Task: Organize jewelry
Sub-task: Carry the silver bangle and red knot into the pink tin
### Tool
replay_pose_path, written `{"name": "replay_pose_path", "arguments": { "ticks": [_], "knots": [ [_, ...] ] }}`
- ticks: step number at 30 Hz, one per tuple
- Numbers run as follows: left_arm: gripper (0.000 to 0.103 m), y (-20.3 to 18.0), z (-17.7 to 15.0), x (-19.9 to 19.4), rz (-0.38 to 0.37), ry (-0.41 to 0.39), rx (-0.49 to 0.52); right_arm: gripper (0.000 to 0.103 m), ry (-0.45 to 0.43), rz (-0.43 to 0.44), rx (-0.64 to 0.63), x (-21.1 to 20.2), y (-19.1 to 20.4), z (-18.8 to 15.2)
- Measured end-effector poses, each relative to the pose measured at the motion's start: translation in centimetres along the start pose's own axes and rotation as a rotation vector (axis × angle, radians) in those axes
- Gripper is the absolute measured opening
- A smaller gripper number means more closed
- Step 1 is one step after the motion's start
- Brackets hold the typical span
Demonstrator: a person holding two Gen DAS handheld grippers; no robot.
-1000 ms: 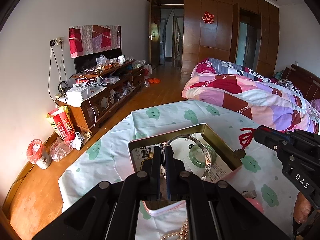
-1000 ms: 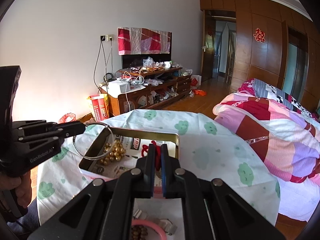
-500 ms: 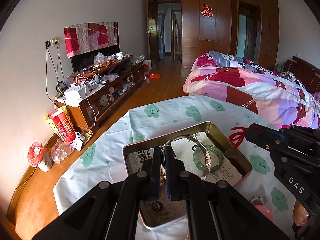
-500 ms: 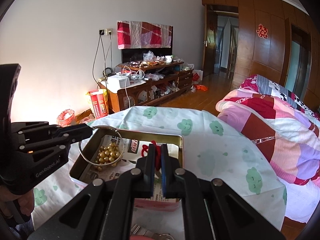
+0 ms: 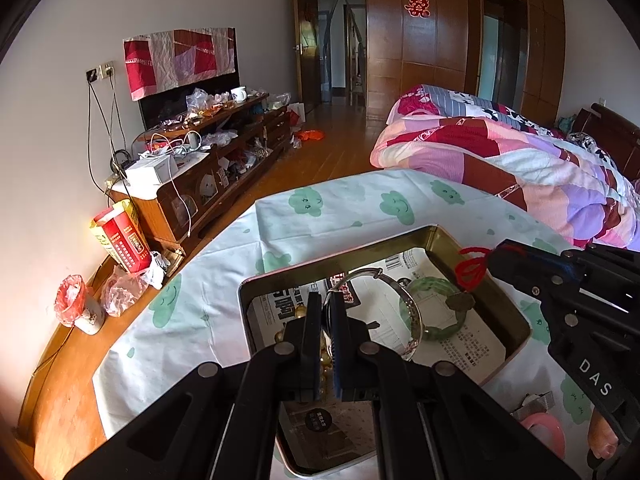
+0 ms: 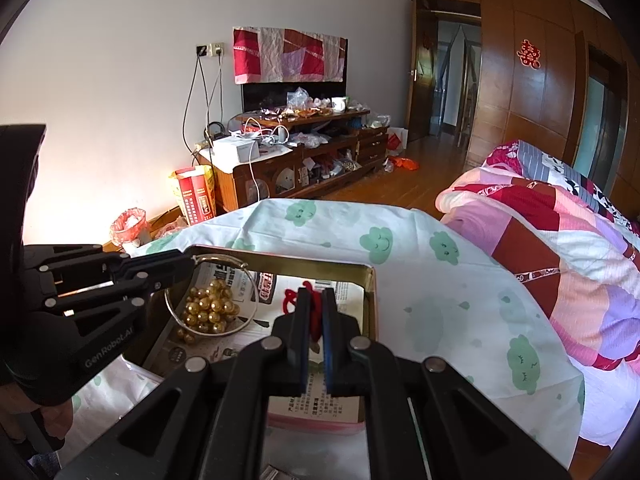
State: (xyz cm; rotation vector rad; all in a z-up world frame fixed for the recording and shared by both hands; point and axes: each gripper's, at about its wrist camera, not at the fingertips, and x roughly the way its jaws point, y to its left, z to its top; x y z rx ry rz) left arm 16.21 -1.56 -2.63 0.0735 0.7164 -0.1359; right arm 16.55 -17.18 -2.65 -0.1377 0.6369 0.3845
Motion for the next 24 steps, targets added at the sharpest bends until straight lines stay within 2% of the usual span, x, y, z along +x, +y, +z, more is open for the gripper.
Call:
{"name": "replay_pose_path", "arguments": {
  "ticks": [24],
  "knots": [
    [0.004, 0.2, -1.5, 2.4, 0.001, 0.075, 0.015, 0.008, 0.093, -0.013, -0.007, 3.0, 0.1, -1.0]
  ]
}}
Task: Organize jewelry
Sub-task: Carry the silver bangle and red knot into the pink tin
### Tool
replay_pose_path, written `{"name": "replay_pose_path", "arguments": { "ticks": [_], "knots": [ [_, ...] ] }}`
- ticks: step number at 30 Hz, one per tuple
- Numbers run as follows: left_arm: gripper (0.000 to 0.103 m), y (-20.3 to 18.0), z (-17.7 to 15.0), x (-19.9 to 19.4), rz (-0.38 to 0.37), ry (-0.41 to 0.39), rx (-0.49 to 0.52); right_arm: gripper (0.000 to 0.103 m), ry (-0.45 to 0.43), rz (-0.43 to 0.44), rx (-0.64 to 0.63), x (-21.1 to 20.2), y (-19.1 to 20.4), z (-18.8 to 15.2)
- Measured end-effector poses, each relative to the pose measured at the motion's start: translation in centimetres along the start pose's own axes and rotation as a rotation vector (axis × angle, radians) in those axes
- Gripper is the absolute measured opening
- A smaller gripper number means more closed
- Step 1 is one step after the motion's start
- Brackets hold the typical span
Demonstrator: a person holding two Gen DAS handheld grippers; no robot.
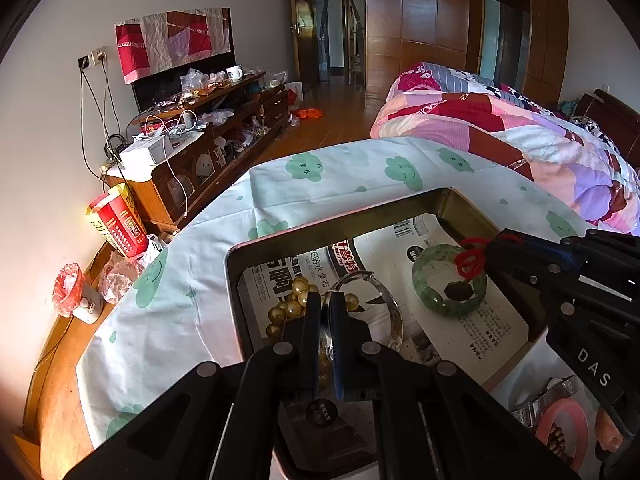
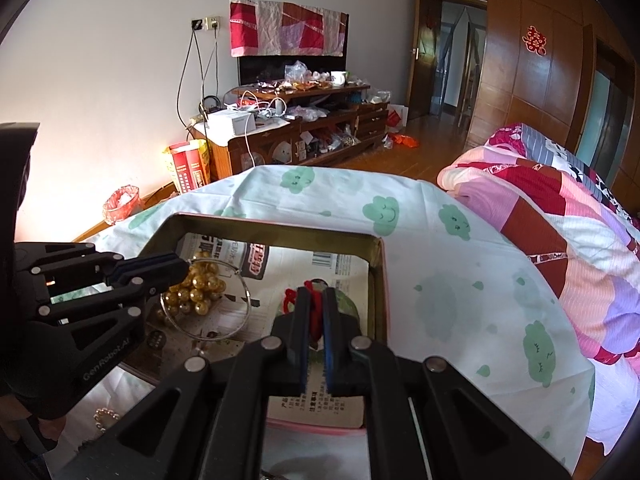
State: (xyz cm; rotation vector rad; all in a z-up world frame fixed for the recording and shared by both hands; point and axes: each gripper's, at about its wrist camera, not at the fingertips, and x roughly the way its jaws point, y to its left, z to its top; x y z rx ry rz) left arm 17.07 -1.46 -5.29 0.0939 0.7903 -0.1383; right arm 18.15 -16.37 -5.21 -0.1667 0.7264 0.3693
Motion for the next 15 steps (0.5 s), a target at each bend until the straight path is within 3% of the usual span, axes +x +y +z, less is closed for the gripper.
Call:
{"name": "replay_pose_path", "arguments": {
  "ticks": [15],
  "knots": [
    [0.004, -0.47, -0.23, 0.10, 0.001, 0.000, 0.014, 0.008, 0.011, -0.001, 0.014, 0.37, -0.31, -0.58]
  ]
}}
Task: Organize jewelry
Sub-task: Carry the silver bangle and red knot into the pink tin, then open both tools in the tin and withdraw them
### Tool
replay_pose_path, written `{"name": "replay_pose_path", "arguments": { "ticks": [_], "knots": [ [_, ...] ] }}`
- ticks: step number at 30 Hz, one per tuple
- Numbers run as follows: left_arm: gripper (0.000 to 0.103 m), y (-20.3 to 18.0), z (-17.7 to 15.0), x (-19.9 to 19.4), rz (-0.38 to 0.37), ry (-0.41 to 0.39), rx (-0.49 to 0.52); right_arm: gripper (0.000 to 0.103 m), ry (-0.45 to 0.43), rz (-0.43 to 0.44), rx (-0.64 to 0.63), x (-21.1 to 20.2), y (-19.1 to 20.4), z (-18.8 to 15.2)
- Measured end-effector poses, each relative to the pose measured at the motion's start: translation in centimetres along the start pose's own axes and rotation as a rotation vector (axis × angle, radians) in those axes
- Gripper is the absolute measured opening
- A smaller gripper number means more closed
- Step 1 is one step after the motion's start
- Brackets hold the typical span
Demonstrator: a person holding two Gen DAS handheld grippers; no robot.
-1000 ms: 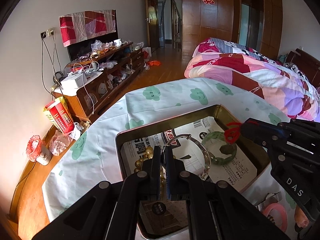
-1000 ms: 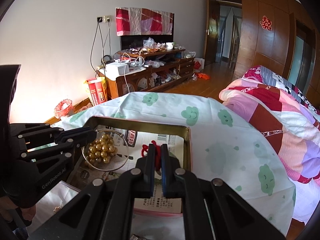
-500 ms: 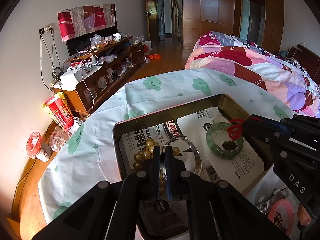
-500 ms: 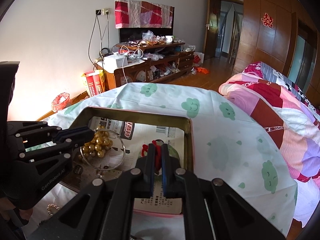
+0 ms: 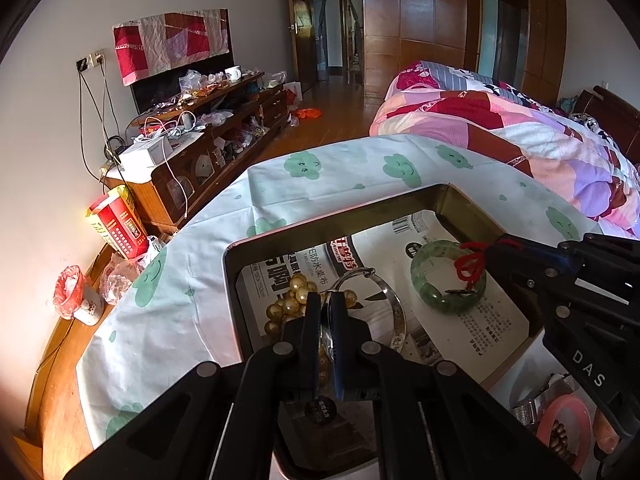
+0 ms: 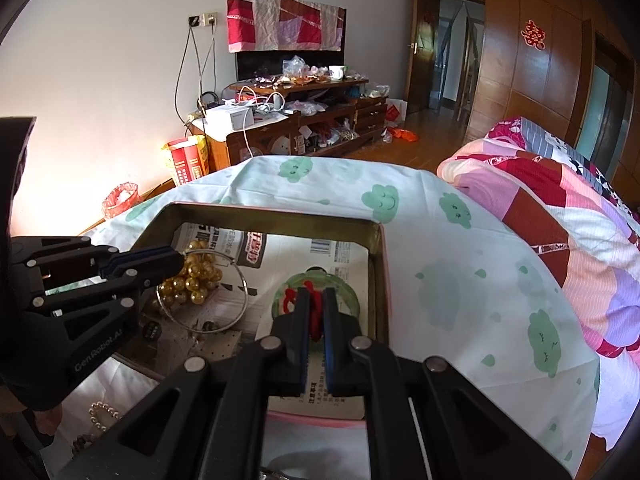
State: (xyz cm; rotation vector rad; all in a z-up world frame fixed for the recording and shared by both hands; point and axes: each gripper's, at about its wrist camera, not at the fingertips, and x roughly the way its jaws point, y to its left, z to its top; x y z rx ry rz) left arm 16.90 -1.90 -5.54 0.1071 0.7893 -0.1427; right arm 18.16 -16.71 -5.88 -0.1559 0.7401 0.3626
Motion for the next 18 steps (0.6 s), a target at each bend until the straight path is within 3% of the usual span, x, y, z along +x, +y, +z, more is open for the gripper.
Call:
{"name": "replay_pose_path", "arguments": {
  "ticks": [3, 4, 5, 6, 8, 9, 14, 18],
  "knots": [
    [0.007, -0.2, 0.1, -0.1, 0.003, 0.003, 0.003, 0.015, -0.001, -0.002, 0.012, 0.1, -0.1, 0.0],
    [0.009, -0.2, 0.1, -0.3, -0.003, -0.001, 0.005, 0.027, 0.001, -0.002, 0.014, 0.1, -0.2, 0.0],
    [0.019, -0.2, 0.0, -0.4, 0.004, -0.004, 0.006, 0.043, 0.002, -0.001, 0.016, 0.1, -0.2, 0.0],
    [0.039, -0.2, 0.0, -0.5, 0.016, -0.006, 0.005, 0.049, -0.003, -0.001, 0.018, 0.0, -0.2, 0.0],
    [0.067, 0.1, -0.2, -0.9, 0.027, -0.028, -0.001, 0.054, -0.021, -0.018, 0.018, -0.3, -0.3, -0.1],
    [0.071, 0.2, -0.3, -1.2, 0.032, -0.043, -0.004, 0.054, -0.023, -0.026, 0.021, -0.4, -0.4, -0.1],
    [0.071, 0.5, -0.4, -1.4, 0.034, -0.045, -0.011, 0.063, -0.030, -0.025, 0.046, -1.0, -0.9, -0.2],
    [0.071, 0.8, -0.4, -1.6, 0.026, -0.046, -0.027, 0.063, -0.036, -0.026, 0.043, -1.4, -0.8, -0.4]
  ]
}}
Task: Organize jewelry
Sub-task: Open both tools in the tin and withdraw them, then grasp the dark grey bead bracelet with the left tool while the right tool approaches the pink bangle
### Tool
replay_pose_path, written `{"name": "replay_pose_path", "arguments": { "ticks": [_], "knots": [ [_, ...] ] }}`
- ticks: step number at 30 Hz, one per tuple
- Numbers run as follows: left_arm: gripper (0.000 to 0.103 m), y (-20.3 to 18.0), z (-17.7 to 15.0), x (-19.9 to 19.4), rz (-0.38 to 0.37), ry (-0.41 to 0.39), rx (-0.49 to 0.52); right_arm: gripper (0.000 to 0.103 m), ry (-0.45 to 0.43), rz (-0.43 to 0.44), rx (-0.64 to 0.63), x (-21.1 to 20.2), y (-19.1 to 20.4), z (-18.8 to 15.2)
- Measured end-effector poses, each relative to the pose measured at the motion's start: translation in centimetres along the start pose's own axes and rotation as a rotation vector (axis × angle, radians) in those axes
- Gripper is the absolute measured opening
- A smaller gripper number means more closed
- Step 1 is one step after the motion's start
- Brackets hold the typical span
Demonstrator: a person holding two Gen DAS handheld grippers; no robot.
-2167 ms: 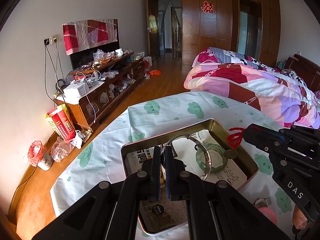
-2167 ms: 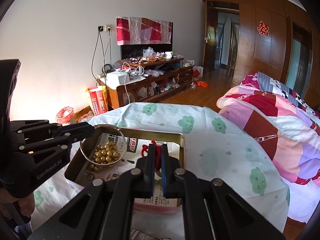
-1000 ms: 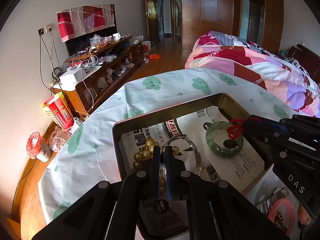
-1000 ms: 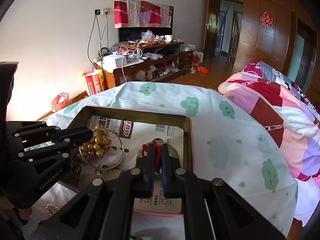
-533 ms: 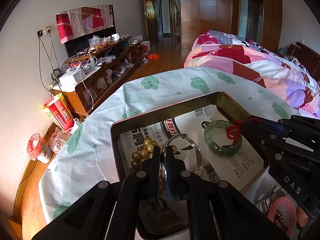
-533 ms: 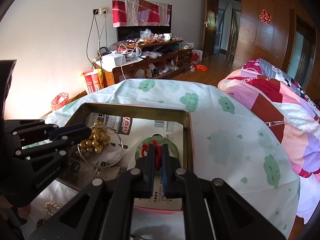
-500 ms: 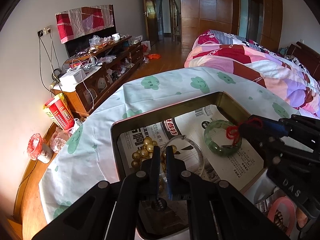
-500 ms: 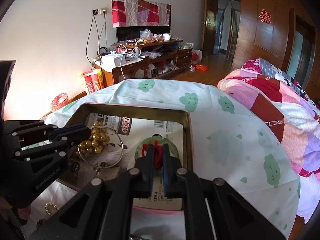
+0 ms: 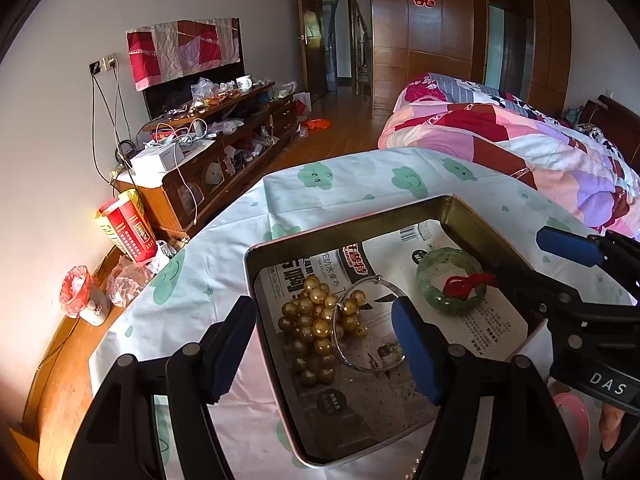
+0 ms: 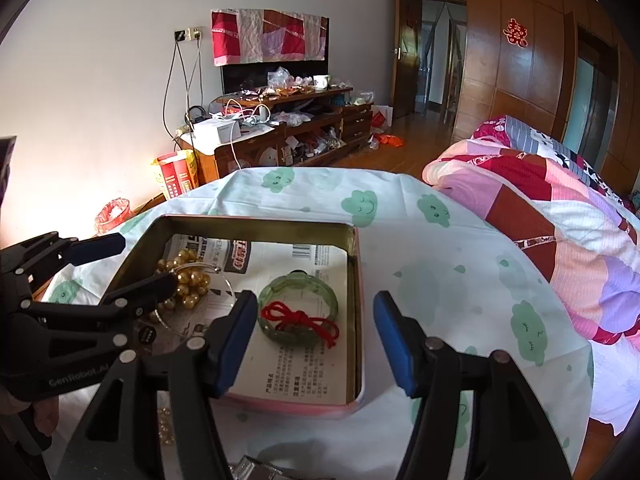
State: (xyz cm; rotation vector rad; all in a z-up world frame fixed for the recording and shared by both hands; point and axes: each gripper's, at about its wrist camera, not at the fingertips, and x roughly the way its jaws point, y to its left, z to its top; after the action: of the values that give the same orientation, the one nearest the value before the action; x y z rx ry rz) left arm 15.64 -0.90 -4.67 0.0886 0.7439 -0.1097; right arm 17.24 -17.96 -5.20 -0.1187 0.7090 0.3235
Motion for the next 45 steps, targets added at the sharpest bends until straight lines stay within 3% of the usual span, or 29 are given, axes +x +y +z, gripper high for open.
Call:
{"name": "replay_pose_path", "arguments": {
  "ticks": [10, 20, 32, 43, 45],
  "knots": [
    [0.071, 1.6, -1.2, -1.9, 0.011, -0.001, -0.051, 0.069, 0.001, 0.009, 0.003, -1.8, -0.1, -1.4],
    [0.071, 2.8, -5.3, -5.5, 0.079, 0.029, -0.067, 0.078, 0.012, -0.019, -0.016, -5.0, 0.0, -4.9],
    [0.071, -0.5, -9.9, -7.8, 0.065, 0.087, 0.011, 0.078, 0.055, -0.051, 0.034, -7.9, -0.8, -10.1],
    [0.070, -1.0, -11.6, -6.9, 0.075, 0.121, 0.023, 0.078, 0.042, -0.058, 0.036, -8.0, -0.9, -10.6],
    [0.061, -1.2, -11.6, -6.9, 0.066, 0.116, 0.031, 0.078, 0.055, -0.073, 0.041, -7.6, -1.3, -10.8]
  ]
}}
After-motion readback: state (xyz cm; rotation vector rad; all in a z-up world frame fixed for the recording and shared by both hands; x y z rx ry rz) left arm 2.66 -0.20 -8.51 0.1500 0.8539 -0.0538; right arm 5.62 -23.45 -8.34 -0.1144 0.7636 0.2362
